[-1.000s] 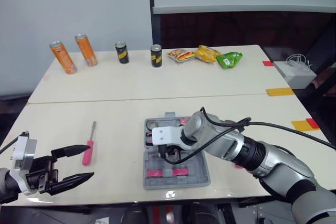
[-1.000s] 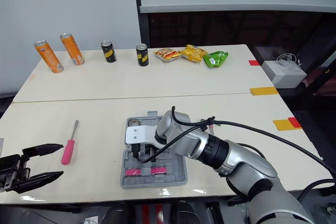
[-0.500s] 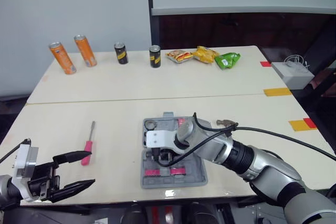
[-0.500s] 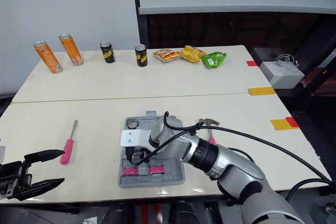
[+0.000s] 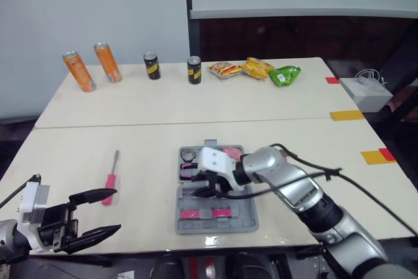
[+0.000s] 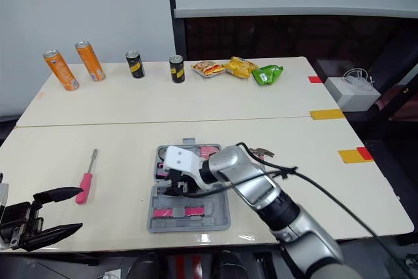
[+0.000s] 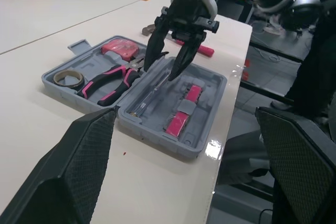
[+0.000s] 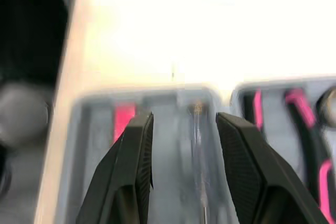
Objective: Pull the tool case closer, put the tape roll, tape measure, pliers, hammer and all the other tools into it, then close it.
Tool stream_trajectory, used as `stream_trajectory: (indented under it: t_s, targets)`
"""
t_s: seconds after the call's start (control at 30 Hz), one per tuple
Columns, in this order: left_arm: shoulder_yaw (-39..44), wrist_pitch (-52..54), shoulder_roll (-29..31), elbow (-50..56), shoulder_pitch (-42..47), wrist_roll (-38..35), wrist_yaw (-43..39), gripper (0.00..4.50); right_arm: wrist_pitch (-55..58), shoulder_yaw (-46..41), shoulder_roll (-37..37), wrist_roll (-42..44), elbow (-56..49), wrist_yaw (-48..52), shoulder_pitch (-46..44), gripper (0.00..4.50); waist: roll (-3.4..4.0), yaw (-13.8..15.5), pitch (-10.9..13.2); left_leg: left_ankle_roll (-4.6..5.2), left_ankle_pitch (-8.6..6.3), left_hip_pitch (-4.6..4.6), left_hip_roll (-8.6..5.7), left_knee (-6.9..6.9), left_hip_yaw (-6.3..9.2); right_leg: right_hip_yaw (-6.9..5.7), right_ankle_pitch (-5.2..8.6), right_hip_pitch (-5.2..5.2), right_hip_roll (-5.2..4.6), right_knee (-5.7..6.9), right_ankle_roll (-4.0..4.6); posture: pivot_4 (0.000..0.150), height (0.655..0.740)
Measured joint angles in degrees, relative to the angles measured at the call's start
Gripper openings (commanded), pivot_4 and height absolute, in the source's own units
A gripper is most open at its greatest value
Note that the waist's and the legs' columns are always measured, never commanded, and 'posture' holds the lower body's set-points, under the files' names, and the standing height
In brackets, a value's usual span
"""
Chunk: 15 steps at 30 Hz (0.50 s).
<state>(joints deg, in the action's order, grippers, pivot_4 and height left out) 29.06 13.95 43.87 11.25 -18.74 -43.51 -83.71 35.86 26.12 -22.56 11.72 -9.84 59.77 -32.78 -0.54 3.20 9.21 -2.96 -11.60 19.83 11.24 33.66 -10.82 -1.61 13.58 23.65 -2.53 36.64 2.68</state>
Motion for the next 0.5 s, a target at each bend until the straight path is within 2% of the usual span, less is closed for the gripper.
stream_trajectory:
  t_s: [0.23, 0.27, 0.4, 0.5]
  targets:
    - [-0.07, 0.00, -0.48, 0.34, -0.14, -0.15, 0.20, 4.50, -11.91, -5.35, -0.02, 2.42, 1.70, 0.78, 8.82, 1.94, 0.00, -0.32, 0.00, 0.05, 0.04, -0.04, 0.04, 0.02, 0.02, 0.01, -0.07, -0.09, 0.07, 0.00, 0.13, 0.150, 0.7400]
    - [-0.07, -0.01, -0.67, 0.40, -0.16, -0.15, 0.27, 4.50, -12.81, -5.43, 0.61, 2.45, 2.22, 0.50, 9.65, 1.42, 0.00, -0.33, 0.00, 0.05, 0.04, -0.03, 0.05, 0.02, 0.02, 0.01, -0.07, -0.09, 0.08, 0.00, 0.13, 0.150, 0.7400]
    - [-0.38, -0.01, -1.22, 0.89, -0.30, -0.15, 0.71, 4.50, -17.11, -5.27, 2.76, 1.74, 5.22, -0.91, 11.16, 0.08, 0.01, -0.32, 0.00, 0.05, 0.04, -0.03, 0.06, 0.02, 0.03, 0.00, -0.07, -0.05, 0.09, -0.05, 0.13, 0.150, 0.7400]
    - [-0.48, 0.00, -1.25, 1.63, -0.23, -0.15, 0.80, 4.50, -19.90, -5.03, 3.64, 0.01, 8.01, -1.82, 11.29, 0.04, -0.04, -0.27, -0.03, 0.05, 0.03, -0.03, 0.05, 0.02, 0.04, -0.02, -0.07, -0.05, 0.08, -0.10, 0.13, 0.150, 0.7400]
